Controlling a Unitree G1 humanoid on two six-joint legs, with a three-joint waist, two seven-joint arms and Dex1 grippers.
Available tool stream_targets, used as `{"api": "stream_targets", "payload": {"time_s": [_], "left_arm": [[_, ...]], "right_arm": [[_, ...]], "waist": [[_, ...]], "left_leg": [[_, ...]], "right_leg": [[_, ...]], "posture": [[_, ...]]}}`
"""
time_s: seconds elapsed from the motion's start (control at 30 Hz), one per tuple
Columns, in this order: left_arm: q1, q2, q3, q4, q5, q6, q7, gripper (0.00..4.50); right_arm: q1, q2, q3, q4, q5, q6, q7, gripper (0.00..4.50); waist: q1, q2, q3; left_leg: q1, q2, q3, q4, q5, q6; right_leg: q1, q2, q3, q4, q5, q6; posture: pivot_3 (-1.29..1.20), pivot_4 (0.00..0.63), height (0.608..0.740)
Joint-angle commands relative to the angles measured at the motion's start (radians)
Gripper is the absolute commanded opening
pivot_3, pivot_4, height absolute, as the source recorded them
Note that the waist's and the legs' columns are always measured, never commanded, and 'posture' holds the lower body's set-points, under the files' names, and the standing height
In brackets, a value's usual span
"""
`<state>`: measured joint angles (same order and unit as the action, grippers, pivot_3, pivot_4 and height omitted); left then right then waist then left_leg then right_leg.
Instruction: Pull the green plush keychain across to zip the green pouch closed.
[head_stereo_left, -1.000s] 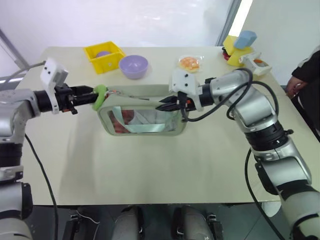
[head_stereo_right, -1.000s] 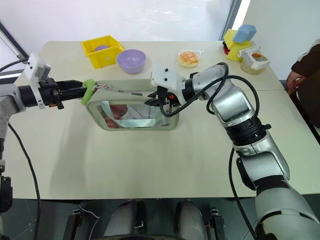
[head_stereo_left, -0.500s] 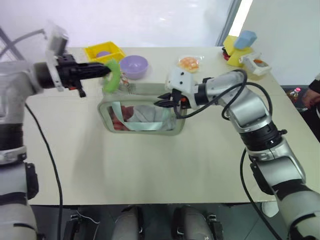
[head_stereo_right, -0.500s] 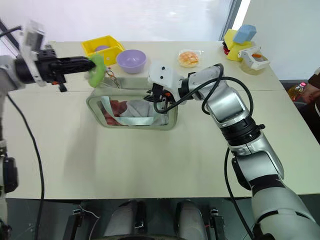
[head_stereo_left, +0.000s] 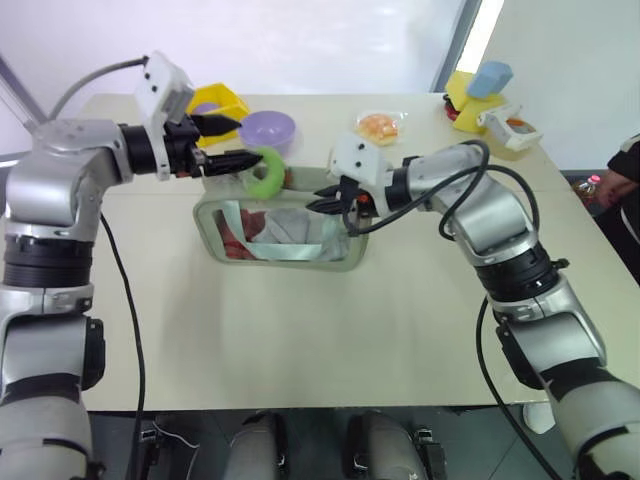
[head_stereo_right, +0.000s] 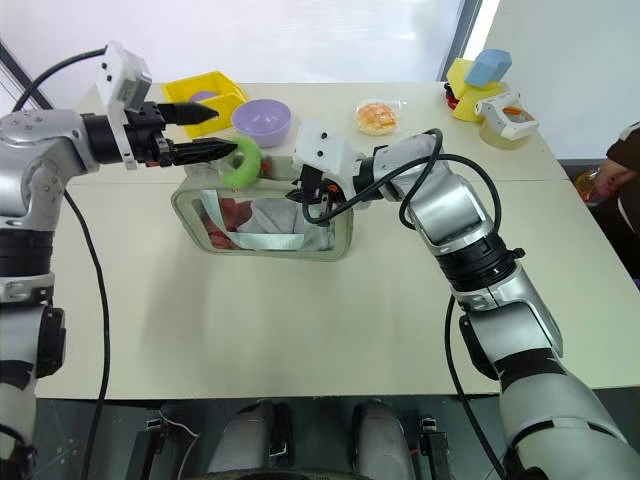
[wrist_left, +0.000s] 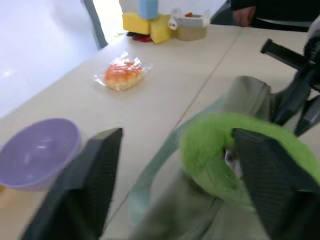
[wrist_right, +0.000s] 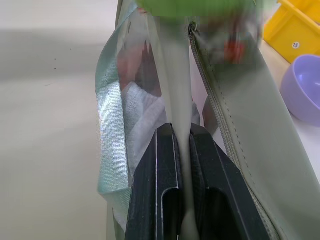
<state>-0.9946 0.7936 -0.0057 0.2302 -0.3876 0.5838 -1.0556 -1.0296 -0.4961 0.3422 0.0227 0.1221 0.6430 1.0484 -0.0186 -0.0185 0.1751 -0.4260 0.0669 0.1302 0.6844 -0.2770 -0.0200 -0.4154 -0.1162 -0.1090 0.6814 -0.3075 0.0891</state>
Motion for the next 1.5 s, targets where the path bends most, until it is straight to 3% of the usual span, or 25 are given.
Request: {"api": "stream_targets", "payload": {"time_s": [0.03, 0.3, 0.4, 0.57, 0.67, 0.9, 1.03, 1.07, 1.1, 1.23, 1.5], "left_arm": [[-0.037, 0.078, 0.040, 0.006, 0.015, 0.002, -0.030, 4.48], [0.116, 0.309, 0.100, -0.135, -0.092, 0.151, -0.226, 4.48], [0.256, 0.301, 0.111, -0.247, -0.116, 0.179, -0.204, 4.48], [0.342, 0.225, 0.079, -0.199, -0.006, 0.034, -0.103, 4.48], [0.324, 0.199, 0.071, -0.156, 0.011, -0.015, -0.102, 3.63], [0.308, 0.184, 0.051, -0.121, 0.022, -0.034, -0.115, 0.04], [0.326, 0.190, 0.037, -0.120, 0.044, -0.069, -0.132, 0.04], [0.328, 0.190, 0.034, -0.116, 0.051, -0.081, -0.136, 0.00], [0.331, 0.189, 0.033, -0.116, 0.053, -0.087, -0.140, 0.00], [0.334, 0.190, 0.036, -0.124, 0.050, -0.088, -0.149, 0.00], [0.319, 0.183, 0.028, -0.120, 0.062, -0.100, -0.152, 0.00]], "right_arm": [[-0.014, 0.011, -0.016, -0.010, 0.000, -0.009, -0.012, 0.00], [-0.018, 0.010, -0.020, 0.004, -0.002, -0.022, -0.010, 0.00], [-0.019, 0.011, -0.021, 0.007, -0.001, -0.025, -0.012, 0.00], [-0.020, 0.021, -0.019, 0.004, 0.004, -0.016, -0.015, 0.00], [-0.017, 0.021, -0.016, -0.002, 0.004, -0.013, -0.013, 0.00], [-0.018, 0.016, -0.018, -0.014, 0.006, -0.002, -0.011, 0.00], [-0.020, -0.002, -0.029, -0.042, 0.033, 0.021, 0.021, 0.00], [-0.023, -0.015, -0.034, -0.053, 0.049, 0.030, 0.043, 0.80], [-0.029, -0.030, -0.041, -0.064, 0.061, 0.037, 0.063, 1.06], [-0.077, -0.046, -0.075, -0.058, 0.083, 0.031, 0.069, 3.08], [-0.150, 0.070, -0.082, -0.034, 0.093, 0.006, -0.001, 3.08]], "waist": [[-0.003, 0.000, 0.000], [-0.002, 0.000, 0.000], [0.002, 0.000, 0.000], [0.002, 0.000, 0.000], [-0.001, 0.000, 0.000], [0.001, 0.000, 0.000], [0.002, 0.000, 0.000], [0.002, 0.000, 0.000], [0.003, 0.000, 0.000], [0.004, 0.000, 0.000], [0.002, 0.000, 0.000]], "left_leg": [[0.000, 0.000, 0.000, 0.000, 0.000, 0.000], [0.000, 0.000, 0.000, 0.000, 0.000, 0.000], [0.000, 0.000, 0.000, 0.000, 0.000, 0.000], [0.000, 0.000, 0.000, 0.000, 0.000, 0.000], [0.000, 0.000, 0.000, 0.000, 0.000, 0.000], [0.000, 0.000, 0.001, 0.000, 0.000, 0.000], [0.000, 0.000, 0.001, 0.000, 0.000, 0.000], [0.000, 0.000, 0.001, 0.000, 0.000, 0.000], [0.000, 0.000, 0.001, 0.000, 0.000, 0.000], [0.000, 0.000, 0.001, 0.000, 0.000, 0.000], [0.000, 0.000, 0.001, 0.000, 0.000, 0.000]], "right_leg": [[0.000, 0.000, 0.000, 0.000, 0.000, 0.000], [-0.002, 0.000, 0.000, 0.000, 0.000, 0.000], [-0.001, -0.001, 0.001, 0.000, 0.000, 0.000], [-0.001, 0.000, 0.001, 0.000, 0.000, 0.000], [-0.001, 0.000, 0.001, 0.000, 0.000, 0.000], [-0.001, 0.000, 0.001, 0.000, 0.000, 0.000], [-0.001, 0.000, 0.001, 0.000, 0.000, 0.000], [-0.001, 0.000, 0.001, 0.000, 0.000, 0.000], [-0.001, 0.000, 0.001, 0.000, 0.000, 0.000], [-0.001, 0.000, 0.001, 0.000, 0.000, 0.000], [-0.001, 0.000, 0.001, 0.000, 0.000, 0.000]], "posture": [[0.00, 0.150, 0.739], [0.00, 0.150, 0.739], [0.00, 0.150, 0.739], [0.00, 0.150, 0.739], [0.00, 0.150, 0.739], [0.00, 0.150, 0.739], [0.00, 0.150, 0.739], [0.00, 0.150, 0.739], [0.00, 0.150, 0.739], [0.00, 0.150, 0.739], [0.00, 0.150, 0.739]]}}
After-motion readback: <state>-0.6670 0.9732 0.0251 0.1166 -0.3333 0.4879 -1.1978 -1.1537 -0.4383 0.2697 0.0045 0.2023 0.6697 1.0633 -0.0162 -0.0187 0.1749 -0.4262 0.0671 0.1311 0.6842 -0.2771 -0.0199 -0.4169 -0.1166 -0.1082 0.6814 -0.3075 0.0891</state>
